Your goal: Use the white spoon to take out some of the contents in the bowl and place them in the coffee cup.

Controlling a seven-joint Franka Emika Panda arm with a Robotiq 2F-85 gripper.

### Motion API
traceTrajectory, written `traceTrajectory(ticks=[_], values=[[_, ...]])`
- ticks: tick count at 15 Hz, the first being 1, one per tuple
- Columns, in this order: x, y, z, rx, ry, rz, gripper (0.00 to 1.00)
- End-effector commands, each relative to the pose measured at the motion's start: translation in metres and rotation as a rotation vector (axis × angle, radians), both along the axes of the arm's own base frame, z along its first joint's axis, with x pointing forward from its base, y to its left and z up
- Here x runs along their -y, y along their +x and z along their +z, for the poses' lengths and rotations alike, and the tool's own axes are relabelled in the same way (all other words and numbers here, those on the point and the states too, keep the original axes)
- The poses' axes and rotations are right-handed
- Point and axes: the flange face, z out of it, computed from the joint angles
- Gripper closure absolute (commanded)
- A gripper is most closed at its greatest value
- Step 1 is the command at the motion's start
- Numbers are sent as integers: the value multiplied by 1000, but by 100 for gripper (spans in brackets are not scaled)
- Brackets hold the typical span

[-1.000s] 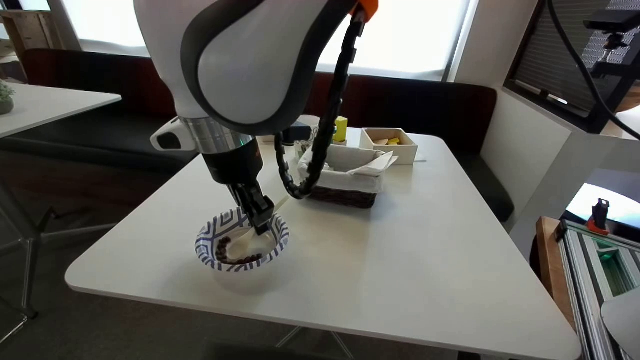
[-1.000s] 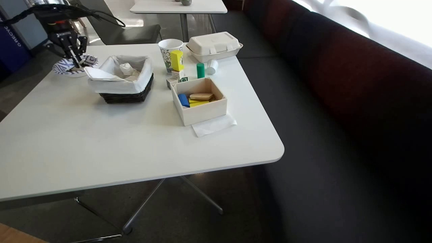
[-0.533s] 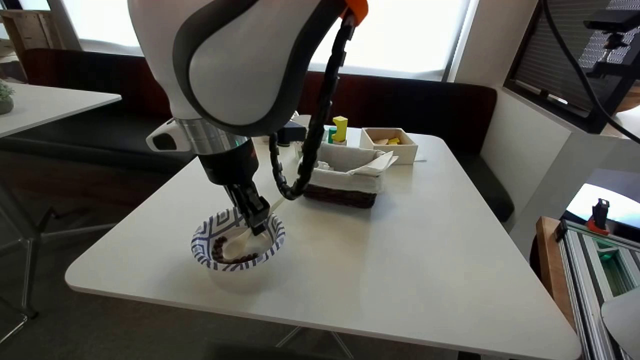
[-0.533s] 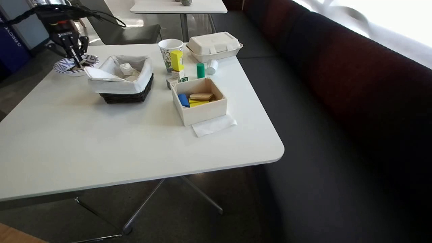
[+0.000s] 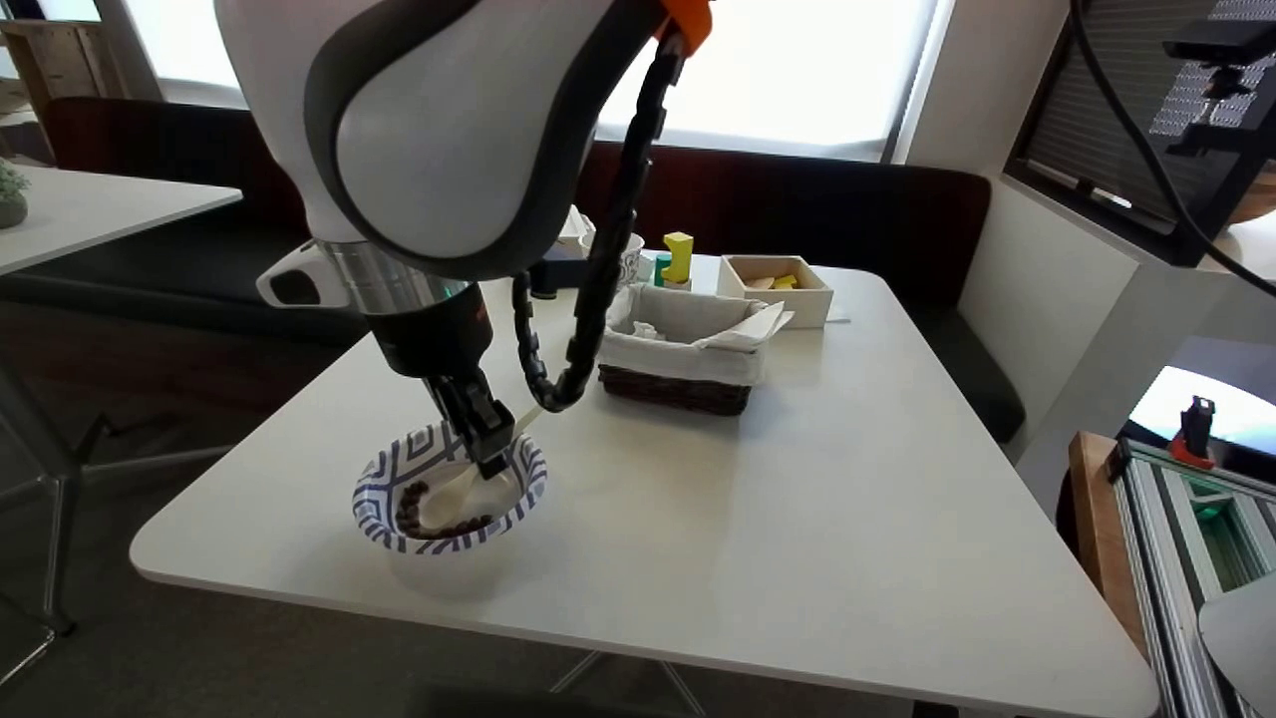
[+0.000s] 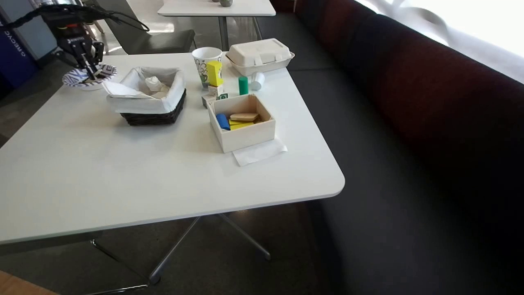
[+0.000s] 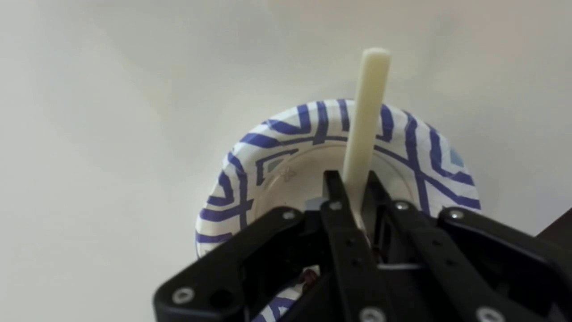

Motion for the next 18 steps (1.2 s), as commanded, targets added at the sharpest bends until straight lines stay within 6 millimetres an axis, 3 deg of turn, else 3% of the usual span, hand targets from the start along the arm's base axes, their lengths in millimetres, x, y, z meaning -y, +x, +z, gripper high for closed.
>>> traceTrajectory(ticks=[1,11,18], values=[[-11,1,-3,-18,-17,-12,96],[-23,-2,-2,-13,-40,-28,96],[-19,12,-8,56,-7,-87,96]])
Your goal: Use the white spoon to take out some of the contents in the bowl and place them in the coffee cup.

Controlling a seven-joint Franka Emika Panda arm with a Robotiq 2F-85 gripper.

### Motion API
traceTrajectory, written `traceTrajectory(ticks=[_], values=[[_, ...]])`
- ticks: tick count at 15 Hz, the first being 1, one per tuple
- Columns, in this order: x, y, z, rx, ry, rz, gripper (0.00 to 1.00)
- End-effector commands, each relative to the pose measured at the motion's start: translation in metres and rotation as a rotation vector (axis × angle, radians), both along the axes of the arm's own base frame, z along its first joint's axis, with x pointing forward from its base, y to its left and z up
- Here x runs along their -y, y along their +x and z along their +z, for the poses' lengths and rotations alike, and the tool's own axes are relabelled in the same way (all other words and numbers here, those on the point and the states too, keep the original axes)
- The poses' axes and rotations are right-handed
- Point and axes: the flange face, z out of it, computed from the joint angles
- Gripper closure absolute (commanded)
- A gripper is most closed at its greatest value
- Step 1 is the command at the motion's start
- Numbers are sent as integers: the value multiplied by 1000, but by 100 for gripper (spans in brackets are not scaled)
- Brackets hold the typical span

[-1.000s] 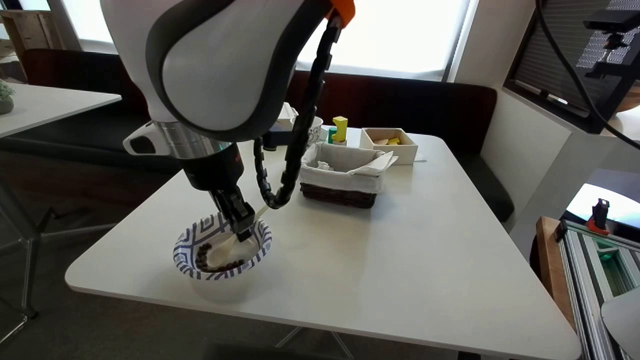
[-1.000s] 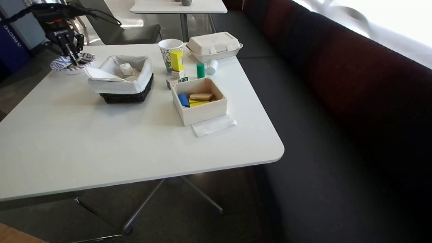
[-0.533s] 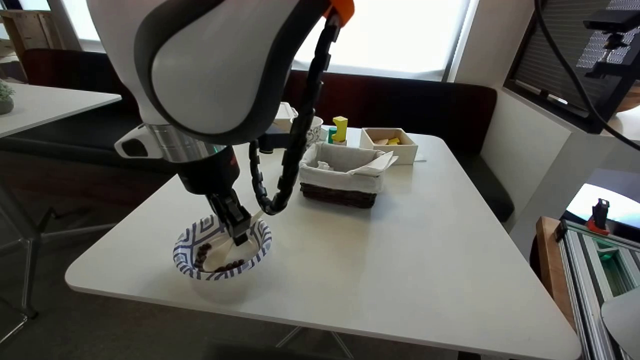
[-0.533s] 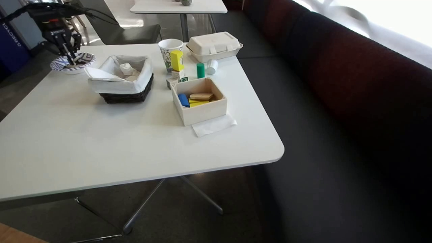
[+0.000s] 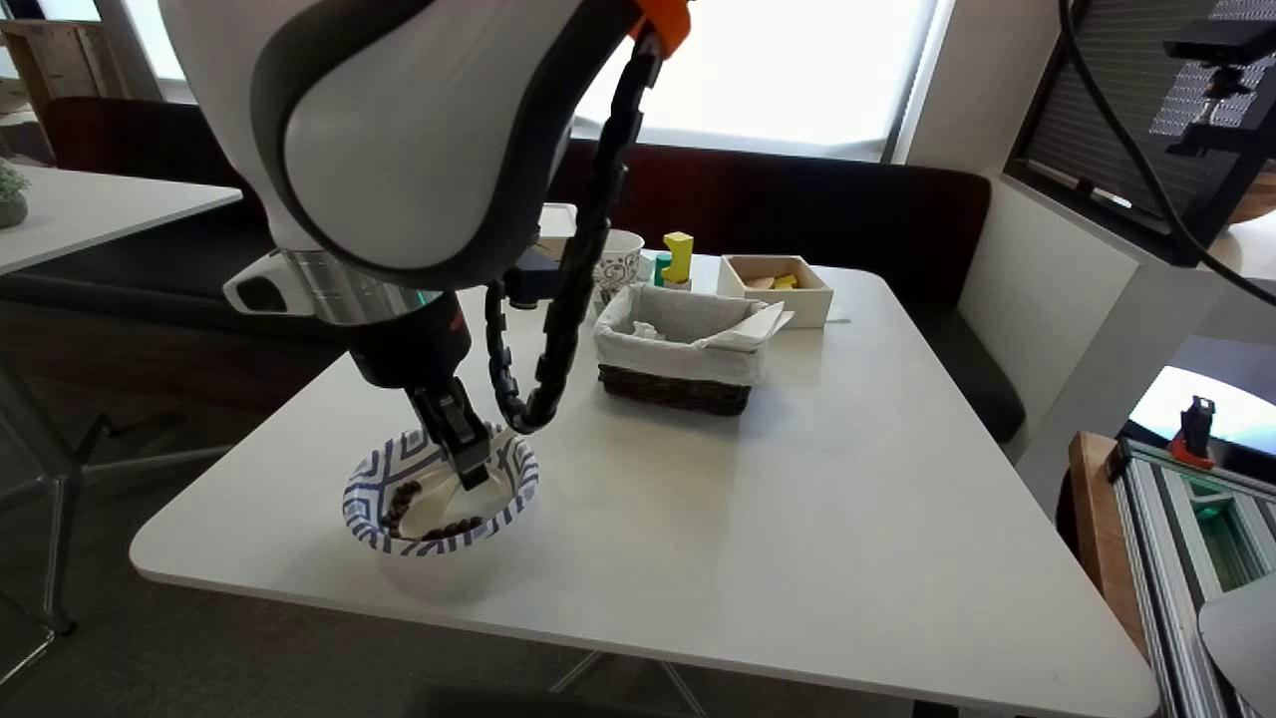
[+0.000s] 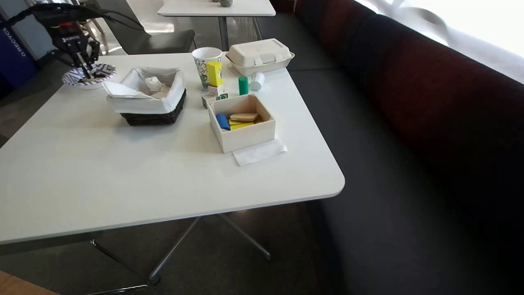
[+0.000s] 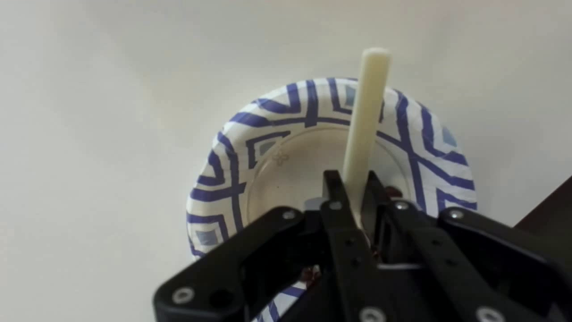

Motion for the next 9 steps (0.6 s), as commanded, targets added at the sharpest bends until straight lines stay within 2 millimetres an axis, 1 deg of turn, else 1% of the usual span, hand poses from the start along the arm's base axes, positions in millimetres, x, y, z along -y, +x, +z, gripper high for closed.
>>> traceTrajectory(ticks=[1,5,9], values=[[0,11,-9,56,15,-45,96],[8,18,-14,126,72,-68,96],[23,23,-19,184,113,-84,96]])
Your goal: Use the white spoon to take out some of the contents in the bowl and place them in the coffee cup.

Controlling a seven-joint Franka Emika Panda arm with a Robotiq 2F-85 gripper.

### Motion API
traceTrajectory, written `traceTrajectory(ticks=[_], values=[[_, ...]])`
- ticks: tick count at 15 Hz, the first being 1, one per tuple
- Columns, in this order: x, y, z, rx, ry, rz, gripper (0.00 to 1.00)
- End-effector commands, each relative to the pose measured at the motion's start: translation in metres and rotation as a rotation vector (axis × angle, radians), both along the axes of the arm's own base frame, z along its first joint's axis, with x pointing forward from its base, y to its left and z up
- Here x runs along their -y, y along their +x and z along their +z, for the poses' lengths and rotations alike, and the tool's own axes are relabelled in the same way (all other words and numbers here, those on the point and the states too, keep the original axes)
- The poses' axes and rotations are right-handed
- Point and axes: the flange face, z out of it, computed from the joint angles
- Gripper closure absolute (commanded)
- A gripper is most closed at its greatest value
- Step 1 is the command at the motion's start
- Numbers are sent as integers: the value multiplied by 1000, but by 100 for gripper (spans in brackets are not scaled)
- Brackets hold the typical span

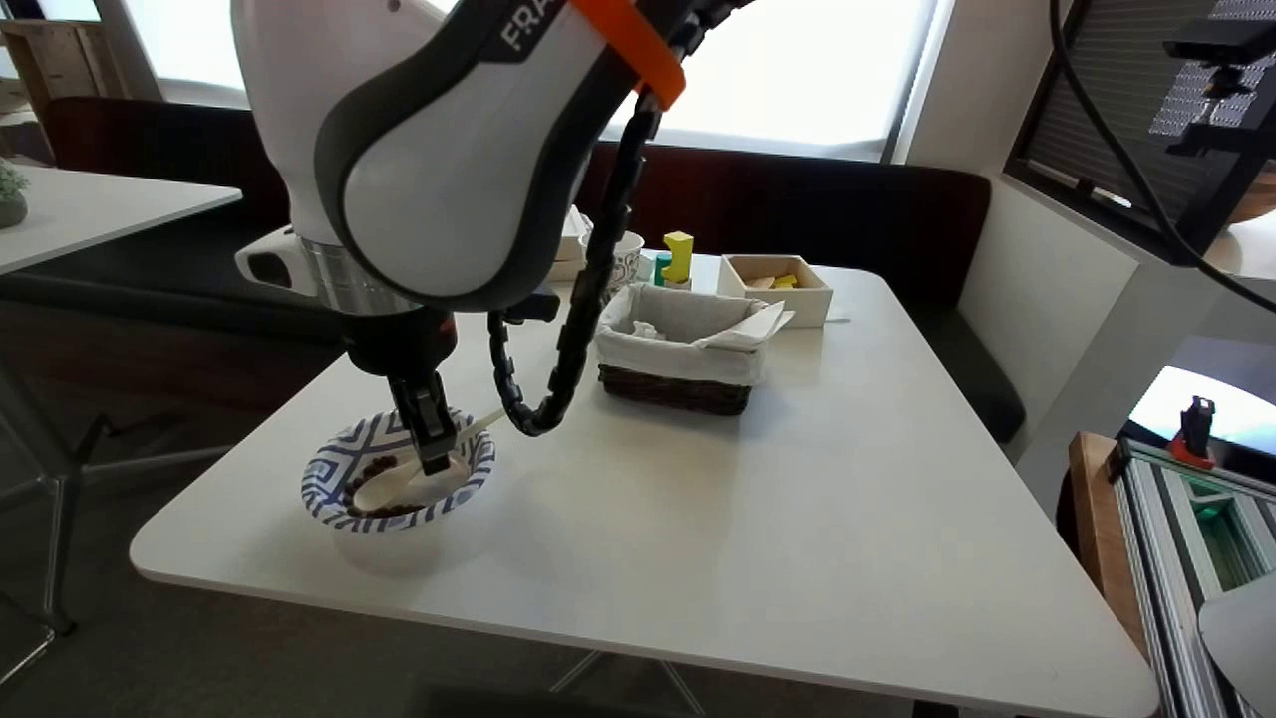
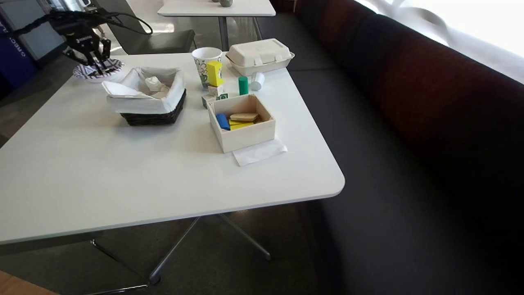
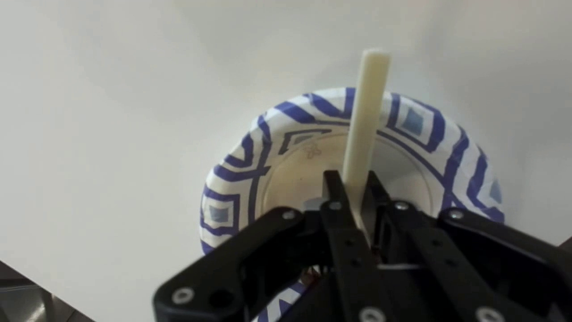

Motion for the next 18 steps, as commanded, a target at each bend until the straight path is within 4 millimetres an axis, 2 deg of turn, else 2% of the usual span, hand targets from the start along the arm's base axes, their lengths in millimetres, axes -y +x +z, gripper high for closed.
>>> traceTrajectory(ticks=[1,7,12,15,18], values=[[13,1,-13,51,26,-16,96],[28,2,-20,124,93,-21,96],[42,-3,-23,110,102,-32,96],[57,-13,-24,58,77,-40,96],[71,-36,-26,-36,49,-57,96]])
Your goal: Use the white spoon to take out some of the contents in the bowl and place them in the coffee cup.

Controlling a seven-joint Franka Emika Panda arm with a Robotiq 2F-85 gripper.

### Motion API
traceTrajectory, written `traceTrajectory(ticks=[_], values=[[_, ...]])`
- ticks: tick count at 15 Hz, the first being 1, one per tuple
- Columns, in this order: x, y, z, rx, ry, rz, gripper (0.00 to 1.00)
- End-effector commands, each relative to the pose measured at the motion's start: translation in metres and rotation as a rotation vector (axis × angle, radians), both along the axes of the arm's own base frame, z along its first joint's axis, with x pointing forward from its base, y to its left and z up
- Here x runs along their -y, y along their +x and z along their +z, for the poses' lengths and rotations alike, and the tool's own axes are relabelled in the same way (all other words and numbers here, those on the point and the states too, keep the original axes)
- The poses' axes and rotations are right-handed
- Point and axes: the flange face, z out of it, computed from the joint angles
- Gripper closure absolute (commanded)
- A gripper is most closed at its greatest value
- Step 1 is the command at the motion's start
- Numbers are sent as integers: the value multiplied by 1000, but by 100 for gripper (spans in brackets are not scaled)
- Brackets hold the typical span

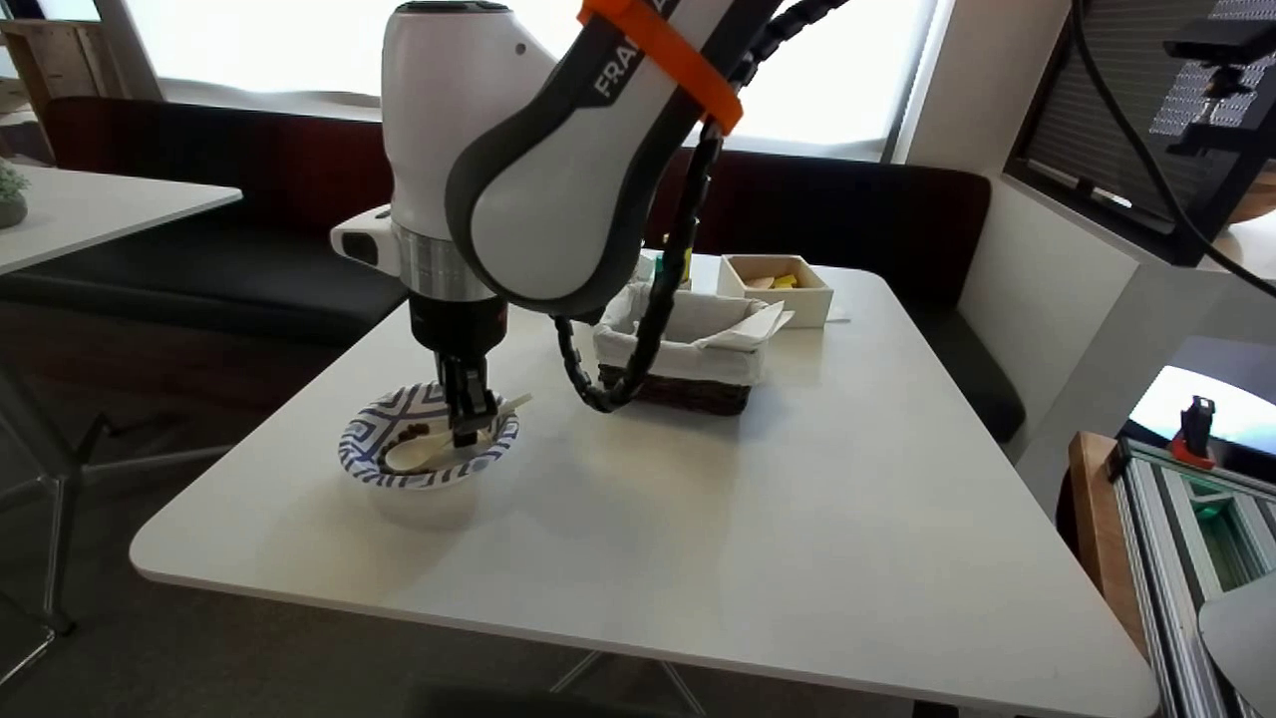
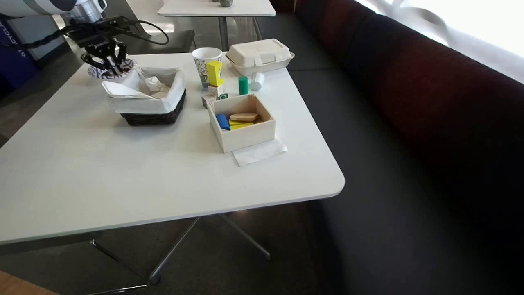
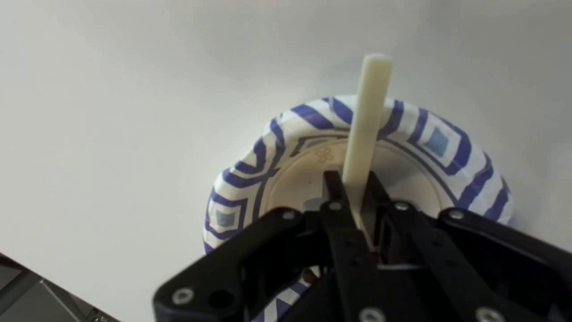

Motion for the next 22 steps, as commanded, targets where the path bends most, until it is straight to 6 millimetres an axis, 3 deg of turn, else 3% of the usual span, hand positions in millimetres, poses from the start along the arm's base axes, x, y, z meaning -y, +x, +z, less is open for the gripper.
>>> traceTrajectory(ticks=[1,10,17,22], values=[[20,-43,-18,-167,-28,-9,96],[90,-138,-13,-378,-55,-165,96],[110,-154,3,-444,-34,-228,96],[119,-153,17,-476,-53,-290,96]])
